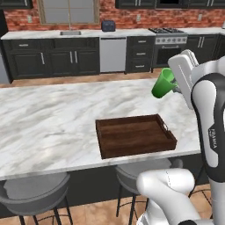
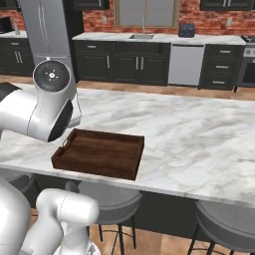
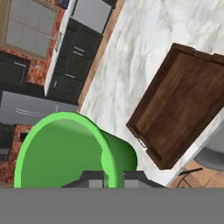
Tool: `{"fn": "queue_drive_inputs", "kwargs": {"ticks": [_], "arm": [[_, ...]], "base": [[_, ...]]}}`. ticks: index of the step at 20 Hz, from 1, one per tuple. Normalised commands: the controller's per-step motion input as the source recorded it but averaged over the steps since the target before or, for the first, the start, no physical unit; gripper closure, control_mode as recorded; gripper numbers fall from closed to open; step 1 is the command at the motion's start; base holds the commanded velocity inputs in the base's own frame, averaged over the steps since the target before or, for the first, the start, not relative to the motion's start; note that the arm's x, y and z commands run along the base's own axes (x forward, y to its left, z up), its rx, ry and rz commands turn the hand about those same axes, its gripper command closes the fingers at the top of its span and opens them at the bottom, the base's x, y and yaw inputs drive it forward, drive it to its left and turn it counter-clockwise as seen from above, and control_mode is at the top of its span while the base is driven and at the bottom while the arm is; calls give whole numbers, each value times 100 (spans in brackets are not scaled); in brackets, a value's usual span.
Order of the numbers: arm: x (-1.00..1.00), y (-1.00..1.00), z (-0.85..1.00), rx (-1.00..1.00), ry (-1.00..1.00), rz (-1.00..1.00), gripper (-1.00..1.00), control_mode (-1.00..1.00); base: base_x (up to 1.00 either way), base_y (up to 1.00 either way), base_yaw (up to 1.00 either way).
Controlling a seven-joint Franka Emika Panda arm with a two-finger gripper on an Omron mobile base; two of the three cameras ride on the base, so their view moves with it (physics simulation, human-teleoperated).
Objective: There is a tray on the dining counter. Grab the cup, mug, and pitcher and place them on the tray. The pitcher may be placed next to the tray if it cannot fit the tray.
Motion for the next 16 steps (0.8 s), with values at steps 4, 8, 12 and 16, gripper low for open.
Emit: {"fn": "queue_drive_inputs", "kwargs": {"ticks": [4, 8, 12, 16], "arm": [[0, 0, 0, 0, 0, 0, 100, 100], [0, 0, 0, 0, 0, 0, 100, 100], [9, 0, 0, -1, 3, 1, 100, -100], [27, 0, -23, -6, 12, 9, 100, -100]], "base": [[34, 0, 0], [0, 0, 0], [0, 0, 0], [0, 0, 0]]}}
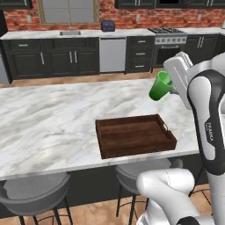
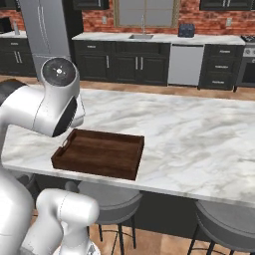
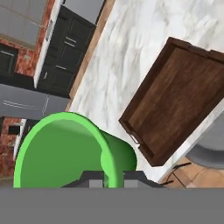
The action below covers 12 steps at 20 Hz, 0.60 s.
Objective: There is a tray on the dining counter. Grab the cup, mug, and pitcher and place them on the tray. The pitcher may be placed next to the tray if it cannot fit the tray.
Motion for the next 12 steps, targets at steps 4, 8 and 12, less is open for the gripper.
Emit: {"fn": "queue_drive_inputs", "kwargs": {"ticks": [4, 8, 12], "arm": [[29, 0, -31, -5, 17, 9, 100, -100], [33, 0, -31, -5, 20, 8, 100, -100], [23, 5, -49, -12, 14, 7, 100, -100]], "base": [[0, 0, 0], [0, 0, 0], [0, 0, 0]]}}
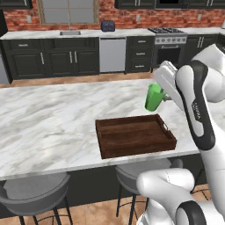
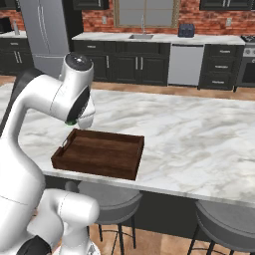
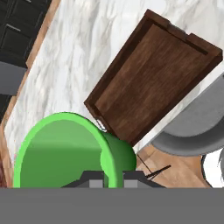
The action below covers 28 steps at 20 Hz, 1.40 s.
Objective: There is a tray on the dining counter. Grab the cup, mug, and pitcher and place them on the tray. The pitcher may be placed next to the tray if it cannot fit the tray.
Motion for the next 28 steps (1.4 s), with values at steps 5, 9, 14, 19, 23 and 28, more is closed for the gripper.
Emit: {"fn": "queue_drive_inputs", "kwargs": {"ticks": [5, 9, 14, 19, 23, 28], "arm": [[33, 4, -42, -14, 12, 6, 100, -100], [44, 0, -36, -12, 10, 7, 100, -100], [43, 0, -28, -9, 13, 7, 100, -100], [39, 7, -25, -11, 13, 4, 100, -100], [36, 33, -37, -8, 9, 0, 100, -100], [45, 34, -45, -1, 4, 0, 100, -100]], "base": [[0, 0, 0], [0, 0, 0], [0, 0, 0], [0, 0, 0], [0, 0, 0], [0, 0, 0]]}}
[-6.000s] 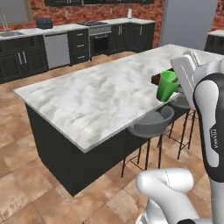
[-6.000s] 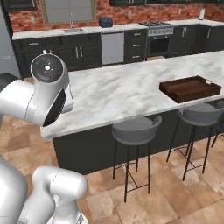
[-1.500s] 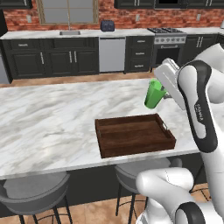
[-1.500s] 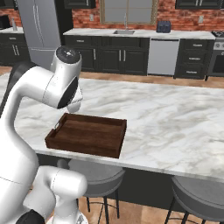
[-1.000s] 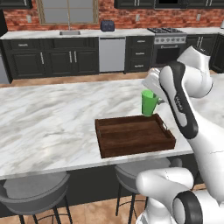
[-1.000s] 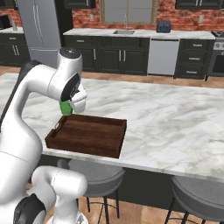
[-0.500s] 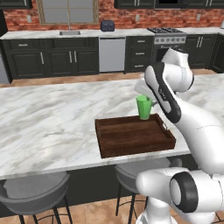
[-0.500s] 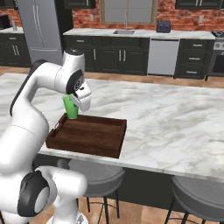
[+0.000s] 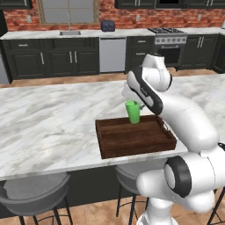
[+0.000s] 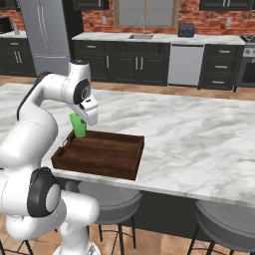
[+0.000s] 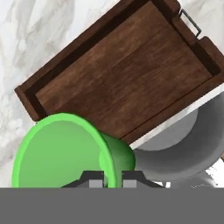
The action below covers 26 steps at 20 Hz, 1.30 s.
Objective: There is a tray on the dining counter. Grab the cup, mug, and pitcher and place them on the tray. The pitcher may be placed next to the tray if it cannot fit the tray.
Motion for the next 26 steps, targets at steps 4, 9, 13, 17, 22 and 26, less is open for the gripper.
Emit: {"fn": "queue_drive_inputs", "kwargs": {"ticks": [4, 9, 13, 17, 22, 26], "arm": [[40, 15, -37, 0, -1, 0, 100, -100], [43, 11, -34, 1, -1, 0, 100, -100], [46, 16, -37, 0, 0, 0, 100, -100], [38, 25, -34, 0, 0, 0, 100, -100], [33, 24, -27, 1, 0, 0, 100, -100], [31, 16, -26, 1, 0, 0, 100, -100]], "base": [[0, 0, 0], [0, 0, 0], [0, 0, 0], [0, 0, 0], [0, 0, 0], [0, 0, 0]]}}
